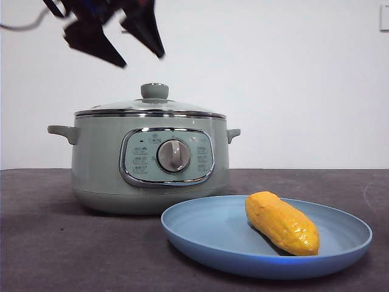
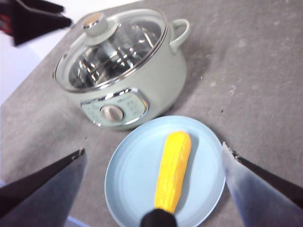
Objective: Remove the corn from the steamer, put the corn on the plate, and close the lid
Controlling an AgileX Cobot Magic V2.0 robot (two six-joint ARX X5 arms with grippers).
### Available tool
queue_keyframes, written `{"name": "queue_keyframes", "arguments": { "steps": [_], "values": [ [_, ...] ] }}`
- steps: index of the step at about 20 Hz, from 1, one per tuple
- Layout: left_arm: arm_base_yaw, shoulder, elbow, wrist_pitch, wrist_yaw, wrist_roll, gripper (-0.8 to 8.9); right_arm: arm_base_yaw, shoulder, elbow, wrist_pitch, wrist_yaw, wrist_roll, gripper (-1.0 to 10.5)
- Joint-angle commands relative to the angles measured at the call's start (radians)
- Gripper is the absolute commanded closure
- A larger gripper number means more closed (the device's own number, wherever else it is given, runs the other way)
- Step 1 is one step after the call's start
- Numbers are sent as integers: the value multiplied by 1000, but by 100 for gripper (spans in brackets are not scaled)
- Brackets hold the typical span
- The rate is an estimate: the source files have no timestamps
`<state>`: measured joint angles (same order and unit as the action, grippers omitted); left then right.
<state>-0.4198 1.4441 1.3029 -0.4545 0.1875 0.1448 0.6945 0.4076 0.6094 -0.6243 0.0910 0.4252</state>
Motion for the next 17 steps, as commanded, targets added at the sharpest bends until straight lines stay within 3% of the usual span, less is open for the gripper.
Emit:
{"name": "queue_keyframes", "arguments": {
  "steps": [1,5,10,17],
  "values": [
    [1,-68,-6,-65,6,-14,261,1,0,2,-9,-42,-34,470],
    [0,-188,-6,-208,42,-42,262,1,0,2,-30,-119,-77,470],
    [1,-344,-6,-420,162,-87,262,1,0,2,-77,-222,-118,474],
    [1,-504,-6,-658,257,-98,295,1,0,2,-115,-301,-139,474]
  ]
}}
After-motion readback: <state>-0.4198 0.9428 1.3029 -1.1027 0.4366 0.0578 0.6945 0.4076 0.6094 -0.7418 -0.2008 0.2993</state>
